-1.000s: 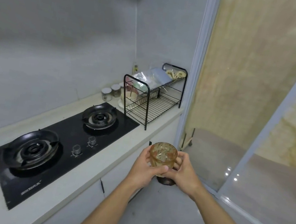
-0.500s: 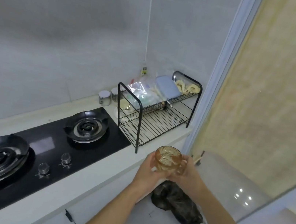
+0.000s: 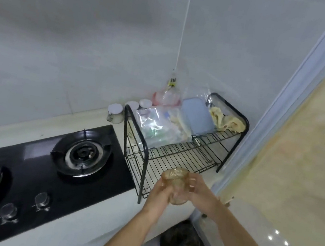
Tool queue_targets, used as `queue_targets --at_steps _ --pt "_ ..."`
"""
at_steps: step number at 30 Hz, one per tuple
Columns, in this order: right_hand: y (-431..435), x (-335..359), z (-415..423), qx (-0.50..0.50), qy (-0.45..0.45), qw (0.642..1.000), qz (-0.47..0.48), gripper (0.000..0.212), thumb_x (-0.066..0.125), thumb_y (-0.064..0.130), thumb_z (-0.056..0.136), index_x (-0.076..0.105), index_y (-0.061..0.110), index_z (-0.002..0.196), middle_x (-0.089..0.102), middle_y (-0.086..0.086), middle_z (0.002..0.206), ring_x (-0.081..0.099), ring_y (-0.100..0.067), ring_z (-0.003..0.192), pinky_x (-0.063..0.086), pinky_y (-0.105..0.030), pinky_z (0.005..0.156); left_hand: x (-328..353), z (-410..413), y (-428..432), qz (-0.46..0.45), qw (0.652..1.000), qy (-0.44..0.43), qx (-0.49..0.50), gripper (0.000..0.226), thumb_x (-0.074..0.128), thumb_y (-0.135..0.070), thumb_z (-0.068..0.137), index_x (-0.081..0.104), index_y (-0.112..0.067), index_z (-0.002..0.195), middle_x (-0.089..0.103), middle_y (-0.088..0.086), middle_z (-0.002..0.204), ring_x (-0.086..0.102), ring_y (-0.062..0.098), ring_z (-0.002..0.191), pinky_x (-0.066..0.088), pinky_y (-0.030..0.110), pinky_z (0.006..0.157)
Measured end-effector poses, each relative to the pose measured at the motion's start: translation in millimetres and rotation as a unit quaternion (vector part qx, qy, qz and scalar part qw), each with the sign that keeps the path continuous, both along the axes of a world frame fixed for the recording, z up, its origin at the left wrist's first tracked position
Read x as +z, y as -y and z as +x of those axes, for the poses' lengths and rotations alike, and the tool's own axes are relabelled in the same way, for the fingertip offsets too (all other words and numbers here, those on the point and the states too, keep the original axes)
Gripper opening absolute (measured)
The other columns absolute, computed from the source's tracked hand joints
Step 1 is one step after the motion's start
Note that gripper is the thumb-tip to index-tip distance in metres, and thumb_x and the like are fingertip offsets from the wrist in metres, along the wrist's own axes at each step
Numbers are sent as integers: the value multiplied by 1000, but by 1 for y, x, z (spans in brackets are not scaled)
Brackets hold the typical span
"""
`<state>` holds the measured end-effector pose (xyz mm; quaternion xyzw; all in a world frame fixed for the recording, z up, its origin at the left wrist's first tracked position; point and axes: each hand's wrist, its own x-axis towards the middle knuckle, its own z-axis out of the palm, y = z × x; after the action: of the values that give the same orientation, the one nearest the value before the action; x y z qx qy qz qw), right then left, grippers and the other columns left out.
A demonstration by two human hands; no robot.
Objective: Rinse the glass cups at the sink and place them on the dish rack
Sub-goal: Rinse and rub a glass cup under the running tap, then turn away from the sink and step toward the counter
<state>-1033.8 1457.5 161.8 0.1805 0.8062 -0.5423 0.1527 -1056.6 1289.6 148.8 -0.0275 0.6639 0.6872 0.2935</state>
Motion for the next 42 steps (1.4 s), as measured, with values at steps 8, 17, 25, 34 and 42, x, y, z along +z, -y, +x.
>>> queue_targets --at_steps 8,17,25,34,42 --pt "-21 -18 -83 119 28 992 19 51 76 43 90 48 30 130 58 11 122 59 -5 106 46 -26 82 -28 -27 -42 -7 979 73 192 35 40 -14 109 36 -25 143 69 13 127 68 22 114 53 19 81" --pt "-17 -38 -146 126 84 987 55 42 66 62 86 67 20 91 76 -6 95 76 -23 84 65 -43 81 -38 -60 -70 -56 939 83 329 31 50 -34 109 52 -25 139 71 9 126 72 23 108 57 45 104" --pt "-18 -52 -170 163 138 976 44 44 52 51 102 70 12 110 78 -8 90 75 -20 77 63 -34 78 -40 -86 -74 8 898 143 416 46 41 6 102 57 -16 139 73 6 96 69 20 86 55 22 79" --pt "-4 -63 -174 186 120 974 -47 37 41 56 106 66 29 102 76 -8 108 71 -25 97 56 -37 78 -45 -96 -79 -32 904 97 415 28 47 3 99 64 -13 115 74 3 88 70 18 83 53 40 105" --pt "-14 -45 -159 343 -15 918 197 35 42 38 107 57 13 127 68 -4 103 64 -27 93 48 -34 76 -24 -72 -67 -343 919 -24 193 55 47 -7 102 37 -15 156 49 10 154 54 26 131 51 36 106"
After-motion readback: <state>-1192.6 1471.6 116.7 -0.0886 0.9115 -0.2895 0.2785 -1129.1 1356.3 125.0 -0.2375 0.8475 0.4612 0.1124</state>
